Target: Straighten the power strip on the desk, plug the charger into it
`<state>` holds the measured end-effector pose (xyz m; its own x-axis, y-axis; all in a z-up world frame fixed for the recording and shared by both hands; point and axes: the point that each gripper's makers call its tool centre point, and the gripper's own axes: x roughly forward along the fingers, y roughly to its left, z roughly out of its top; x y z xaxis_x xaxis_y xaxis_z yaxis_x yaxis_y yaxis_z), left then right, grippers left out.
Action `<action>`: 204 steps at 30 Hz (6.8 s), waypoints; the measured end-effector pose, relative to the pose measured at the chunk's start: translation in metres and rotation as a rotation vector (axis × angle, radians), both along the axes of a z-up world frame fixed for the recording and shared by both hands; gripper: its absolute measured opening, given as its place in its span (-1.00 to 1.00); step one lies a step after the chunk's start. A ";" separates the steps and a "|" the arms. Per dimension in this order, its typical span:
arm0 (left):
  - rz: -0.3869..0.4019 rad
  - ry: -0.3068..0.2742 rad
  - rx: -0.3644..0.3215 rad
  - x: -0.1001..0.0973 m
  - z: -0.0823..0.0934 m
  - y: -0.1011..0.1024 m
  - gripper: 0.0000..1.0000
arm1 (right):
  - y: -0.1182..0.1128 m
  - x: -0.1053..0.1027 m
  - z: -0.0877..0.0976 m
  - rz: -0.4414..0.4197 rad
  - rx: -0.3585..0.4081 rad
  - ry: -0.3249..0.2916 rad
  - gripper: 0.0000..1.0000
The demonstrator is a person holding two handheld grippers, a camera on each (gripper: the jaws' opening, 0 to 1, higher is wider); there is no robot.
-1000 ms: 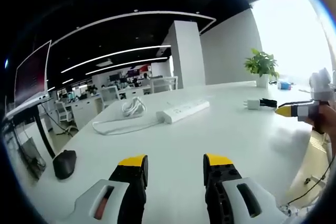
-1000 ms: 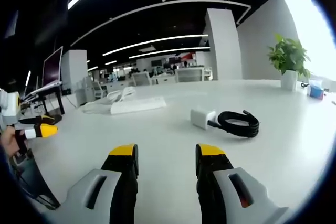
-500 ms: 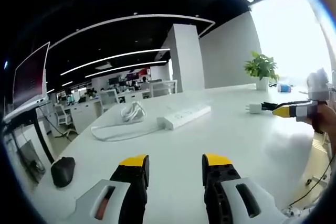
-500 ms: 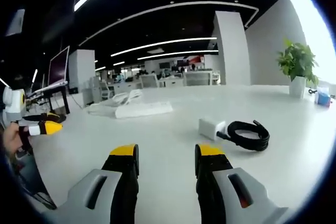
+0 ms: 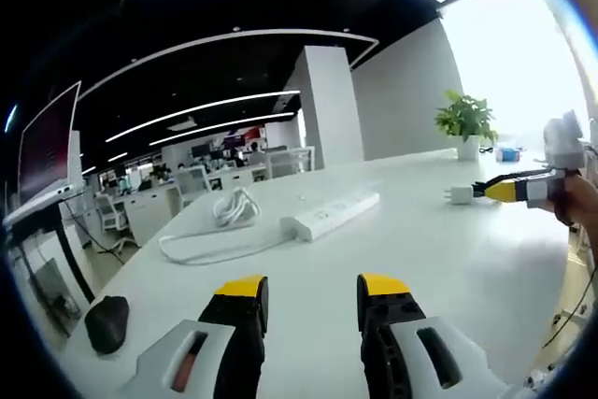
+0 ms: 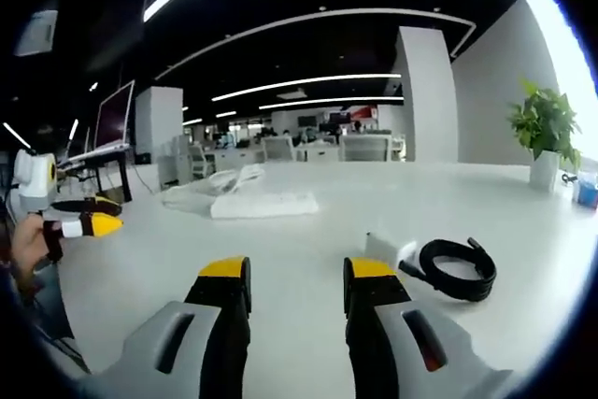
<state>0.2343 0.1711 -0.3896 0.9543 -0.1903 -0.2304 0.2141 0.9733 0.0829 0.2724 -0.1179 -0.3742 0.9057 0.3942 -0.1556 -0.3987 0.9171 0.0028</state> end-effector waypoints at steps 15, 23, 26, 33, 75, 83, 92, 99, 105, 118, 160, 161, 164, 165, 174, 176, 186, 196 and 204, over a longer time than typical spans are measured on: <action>-0.033 -0.016 0.007 0.016 0.012 -0.006 -0.24 | 0.008 0.016 0.002 0.049 -0.002 0.007 -0.24; -0.058 -0.013 -0.008 0.023 0.016 -0.011 -0.25 | 0.013 0.025 -0.002 0.080 -0.013 0.023 -0.24; -0.069 -0.014 -0.015 0.027 0.019 -0.012 -0.25 | 0.014 0.030 -0.003 0.090 -0.023 0.026 -0.26; -0.084 -0.017 -0.010 0.035 0.023 -0.016 -0.25 | 0.014 0.041 -0.003 0.109 -0.039 0.036 -0.26; -0.112 0.014 0.025 0.090 0.031 -0.016 -0.27 | 0.020 0.101 0.004 0.192 -0.073 0.031 -0.34; -0.103 0.039 0.021 0.102 0.025 -0.011 -0.27 | 0.021 0.113 -0.001 0.208 -0.083 0.051 -0.34; -0.117 0.058 0.018 0.111 0.022 -0.013 -0.28 | 0.022 0.121 -0.002 0.221 -0.098 0.058 -0.35; -0.134 0.055 0.003 0.117 0.024 -0.016 -0.28 | 0.025 0.127 -0.002 0.237 -0.128 0.057 -0.35; -0.152 0.047 0.018 0.125 0.026 -0.017 -0.28 | 0.026 0.134 -0.006 0.248 -0.153 0.062 -0.35; -0.182 0.074 0.019 0.137 0.019 -0.015 -0.29 | 0.027 0.153 -0.015 0.267 -0.176 0.082 -0.36; -0.280 0.164 -0.070 0.170 -0.030 -0.026 -0.37 | 0.061 0.202 -0.035 0.394 -0.294 0.113 -0.45; -0.284 0.166 -0.070 0.170 -0.030 -0.027 -0.37 | 0.062 0.203 -0.036 0.398 -0.299 0.118 -0.45; -0.293 0.167 -0.067 0.169 -0.032 -0.030 -0.37 | 0.066 0.207 -0.038 0.408 -0.305 0.117 -0.47; -0.295 0.165 -0.064 0.169 -0.032 -0.031 -0.37 | 0.067 0.208 -0.038 0.413 -0.302 0.117 -0.47; -0.317 0.167 -0.076 0.169 -0.034 -0.038 -0.37 | 0.074 0.209 -0.042 0.453 -0.302 0.128 -0.49; -0.317 0.165 -0.071 0.169 -0.035 -0.039 -0.37 | 0.075 0.208 -0.042 0.458 -0.295 0.129 -0.49; -0.324 0.153 -0.062 0.171 -0.035 -0.045 -0.36 | 0.079 0.208 -0.043 0.476 -0.282 0.123 -0.52; -0.321 0.149 -0.039 0.172 -0.037 -0.043 -0.37 | 0.082 0.209 -0.048 0.479 -0.306 0.125 -0.52; -0.320 0.147 -0.049 0.174 -0.037 -0.042 -0.40 | 0.083 0.210 -0.048 0.465 -0.300 0.134 -0.53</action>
